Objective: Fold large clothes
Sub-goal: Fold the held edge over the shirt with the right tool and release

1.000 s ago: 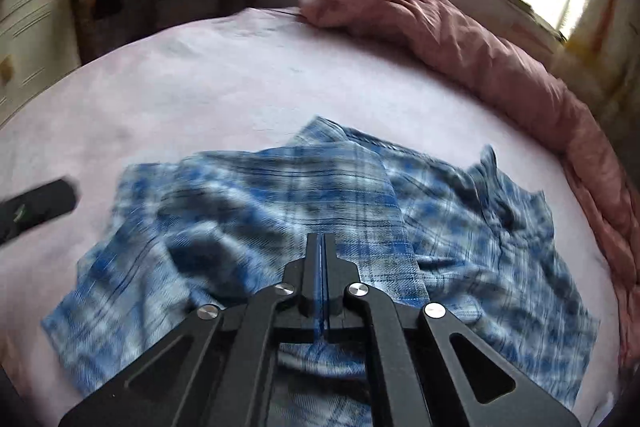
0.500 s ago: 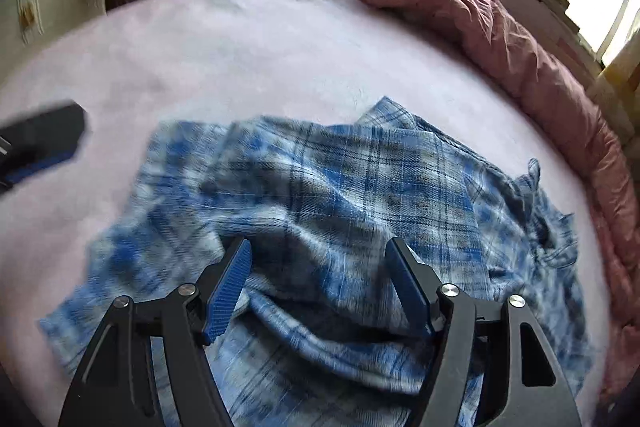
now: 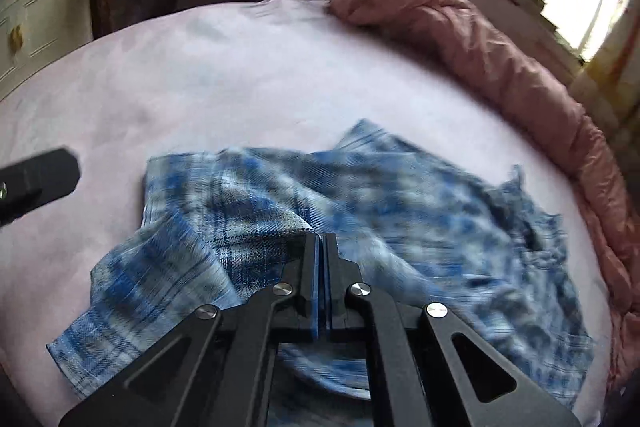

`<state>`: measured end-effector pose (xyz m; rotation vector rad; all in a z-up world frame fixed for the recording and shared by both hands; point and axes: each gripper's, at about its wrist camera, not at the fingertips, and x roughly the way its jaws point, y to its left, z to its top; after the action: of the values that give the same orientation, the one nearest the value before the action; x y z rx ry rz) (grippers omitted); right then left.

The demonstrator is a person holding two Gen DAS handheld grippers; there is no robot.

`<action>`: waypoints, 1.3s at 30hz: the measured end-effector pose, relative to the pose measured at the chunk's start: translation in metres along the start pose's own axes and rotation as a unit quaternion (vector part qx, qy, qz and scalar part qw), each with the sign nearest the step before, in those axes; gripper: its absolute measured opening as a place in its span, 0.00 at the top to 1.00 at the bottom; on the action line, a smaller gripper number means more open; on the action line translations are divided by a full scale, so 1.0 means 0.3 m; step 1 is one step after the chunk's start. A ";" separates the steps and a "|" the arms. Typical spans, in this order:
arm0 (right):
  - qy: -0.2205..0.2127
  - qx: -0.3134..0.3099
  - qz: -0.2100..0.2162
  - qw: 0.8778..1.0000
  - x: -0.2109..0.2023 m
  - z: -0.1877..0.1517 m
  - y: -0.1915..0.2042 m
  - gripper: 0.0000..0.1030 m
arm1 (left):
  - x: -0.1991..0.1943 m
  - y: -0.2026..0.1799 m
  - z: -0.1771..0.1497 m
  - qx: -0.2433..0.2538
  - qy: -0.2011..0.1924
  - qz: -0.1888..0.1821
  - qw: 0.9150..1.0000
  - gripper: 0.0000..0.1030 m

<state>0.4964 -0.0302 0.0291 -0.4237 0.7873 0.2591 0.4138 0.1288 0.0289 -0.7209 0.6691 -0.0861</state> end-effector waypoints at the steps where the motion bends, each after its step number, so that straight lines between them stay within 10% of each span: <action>1: -0.002 0.009 -0.009 1.000 -0.011 0.002 -0.029 0.98 | 0.001 0.000 -0.001 0.001 0.000 0.002 1.000 0.55; 14: 0.025 0.151 -0.143 0.978 -0.056 -0.154 -0.530 0.98 | 0.036 -0.075 -0.028 0.062 0.014 0.014 0.998 0.55; 20: 0.019 0.235 -0.096 0.967 -0.107 -0.258 -0.646 0.97 | 0.050 -0.116 -0.044 0.090 0.022 -0.021 0.996 0.53; 25: -0.045 0.208 -0.061 0.975 -0.213 -0.241 -0.604 0.50 | 0.053 -0.174 -0.073 0.130 0.017 -0.006 0.991 0.51; 29: -0.033 0.130 0.004 0.991 -0.233 -0.195 -0.465 0.49 | 0.077 -0.159 -0.085 0.131 -0.001 0.094 0.987 0.51; 32: 0.004 0.126 0.057 0.990 -0.187 -0.168 -0.386 0.49 | 0.086 -0.114 -0.082 0.111 0.008 0.101 0.989 0.51; 39: 0.028 0.115 -0.062 0.991 -0.044 -0.099 -0.225 0.49 | 0.067 -0.087 -0.061 0.097 0.002 0.086 0.992 0.51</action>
<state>0.4943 -0.1046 0.0384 -0.2620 0.8326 0.0393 0.4227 0.0924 0.0245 -0.4755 0.7137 0.0054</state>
